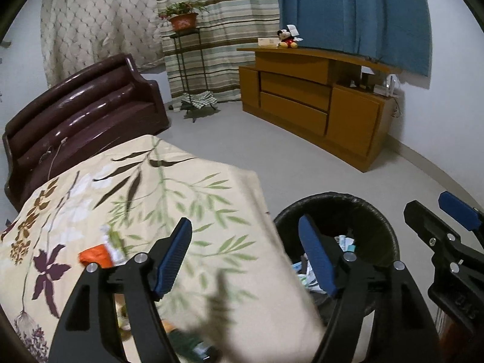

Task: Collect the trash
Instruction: 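Move both open grippers back over the remaining trash on the bed, then grasp the green spray can with the right gripper while the left gripper grasps the yellow wrapper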

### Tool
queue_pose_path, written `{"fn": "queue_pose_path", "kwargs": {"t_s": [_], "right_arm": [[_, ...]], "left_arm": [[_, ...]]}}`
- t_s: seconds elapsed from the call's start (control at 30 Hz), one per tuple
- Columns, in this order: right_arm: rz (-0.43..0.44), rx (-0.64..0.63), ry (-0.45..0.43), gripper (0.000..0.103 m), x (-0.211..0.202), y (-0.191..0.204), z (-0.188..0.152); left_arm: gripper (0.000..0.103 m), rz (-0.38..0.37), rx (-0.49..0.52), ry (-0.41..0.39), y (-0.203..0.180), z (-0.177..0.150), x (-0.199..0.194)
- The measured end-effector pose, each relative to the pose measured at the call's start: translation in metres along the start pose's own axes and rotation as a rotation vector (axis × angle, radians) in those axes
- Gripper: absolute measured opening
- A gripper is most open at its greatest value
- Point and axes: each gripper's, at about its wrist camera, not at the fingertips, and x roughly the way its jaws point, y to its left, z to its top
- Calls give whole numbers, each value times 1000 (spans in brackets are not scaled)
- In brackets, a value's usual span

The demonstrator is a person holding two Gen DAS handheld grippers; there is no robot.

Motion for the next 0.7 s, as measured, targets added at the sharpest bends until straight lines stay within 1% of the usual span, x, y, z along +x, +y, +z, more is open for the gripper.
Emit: {"fn": "queue_pose_path", "kwargs": {"t_s": [0.23,0.43,0.53,0.63,0.7], "right_arm": [[63,-62,24,70,-6,40,-4],[156,-137,58,70,-10,82,-11],[198,-182,88,68,-8,104,-19],[238,-217,123,63,-5,124,-27],[260,-232,140,63,-4,134,-32]], "left_arm": [[74,66,-30,-3,44,-15,-22],[75,139,-79,22,92,-36,-36],[75,168,-110,35,115,-49,-43],[76,194,-132,47,134,-59,-47],[76,214,-149,56,147,-66,-49]]}}
